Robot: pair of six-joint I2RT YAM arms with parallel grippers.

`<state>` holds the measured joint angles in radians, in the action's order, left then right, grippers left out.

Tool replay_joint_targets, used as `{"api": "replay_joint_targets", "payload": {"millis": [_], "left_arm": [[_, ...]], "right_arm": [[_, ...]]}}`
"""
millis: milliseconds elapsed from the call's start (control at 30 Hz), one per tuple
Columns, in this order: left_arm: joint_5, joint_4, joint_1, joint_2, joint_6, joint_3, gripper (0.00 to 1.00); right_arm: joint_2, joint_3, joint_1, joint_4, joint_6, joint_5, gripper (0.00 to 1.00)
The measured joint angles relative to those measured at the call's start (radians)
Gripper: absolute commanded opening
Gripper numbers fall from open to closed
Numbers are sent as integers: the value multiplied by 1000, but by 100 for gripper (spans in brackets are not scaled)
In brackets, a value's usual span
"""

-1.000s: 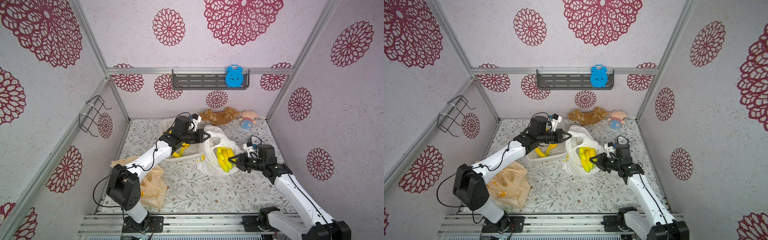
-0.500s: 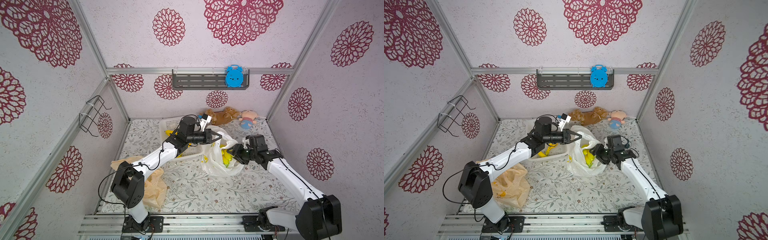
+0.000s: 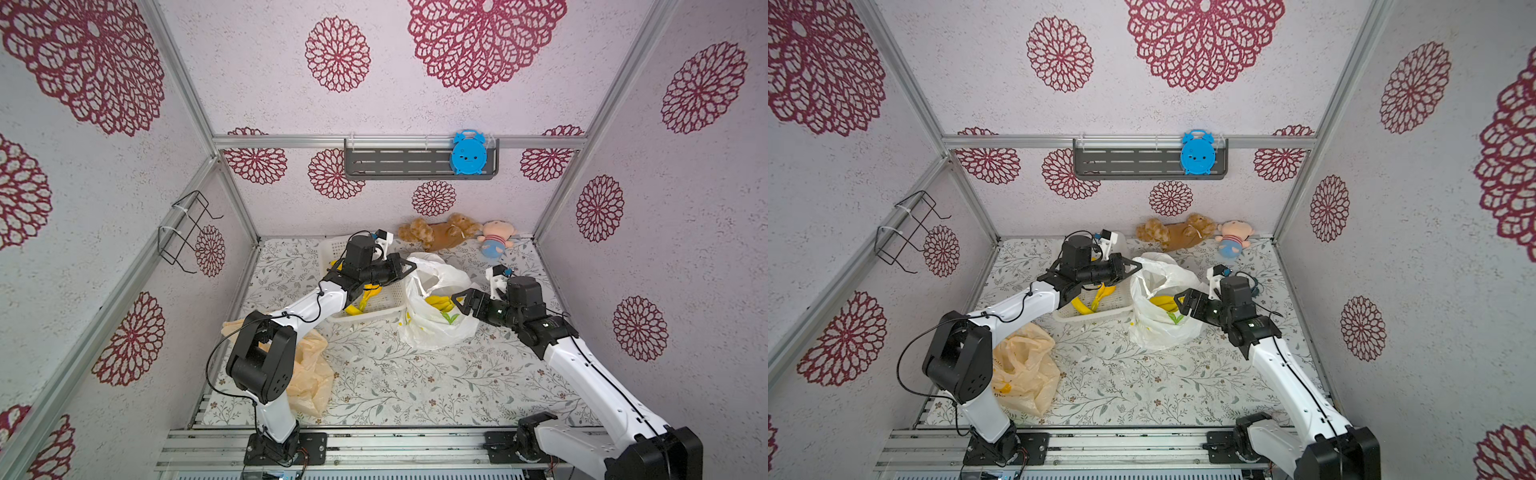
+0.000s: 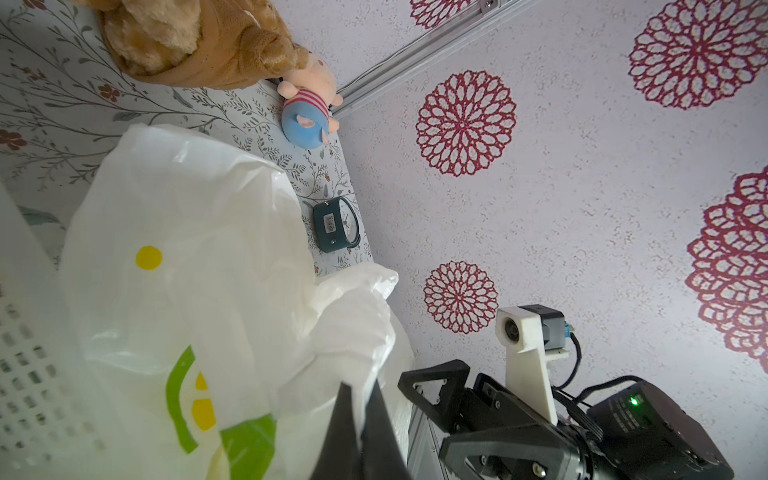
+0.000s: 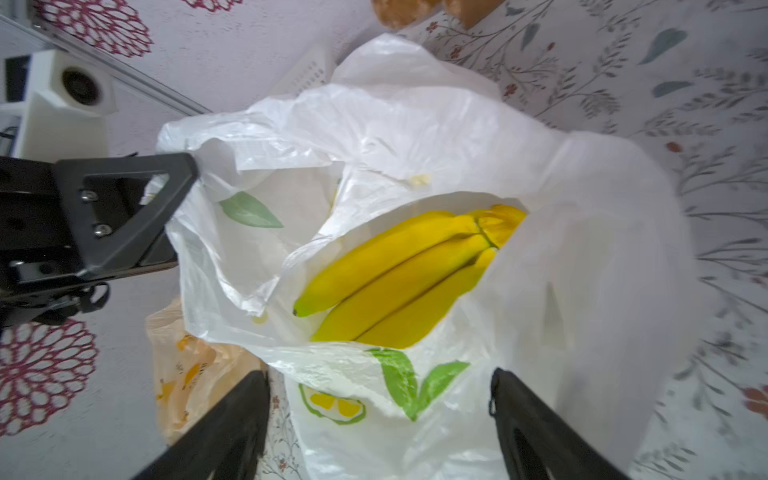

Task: Place the banana into a plastic bag & tie a knot
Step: Place the banana into the plastic bag, then adjust the plastic bag at the center of the board.

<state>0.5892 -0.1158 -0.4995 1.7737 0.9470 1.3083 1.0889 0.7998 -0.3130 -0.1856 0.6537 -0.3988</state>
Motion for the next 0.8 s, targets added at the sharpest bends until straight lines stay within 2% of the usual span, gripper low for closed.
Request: {"api": "replay_joint_targets", "payload": {"millis": [233,467,667,800], "left_arm": [[3,0,0,0,0,0,0],[4,-1,0,0,0,0,0],[5,-10,0,0,0,-7,0],[8,-13,0,0,0,-16,0]], "right_arm": [[91,-99,-80,291,230,-87,78],[185,-128,-117,591,476,-94,63],[257,-95,-171,667,552,-93,45],[270,-89,-187,689,572,-84,21]]}}
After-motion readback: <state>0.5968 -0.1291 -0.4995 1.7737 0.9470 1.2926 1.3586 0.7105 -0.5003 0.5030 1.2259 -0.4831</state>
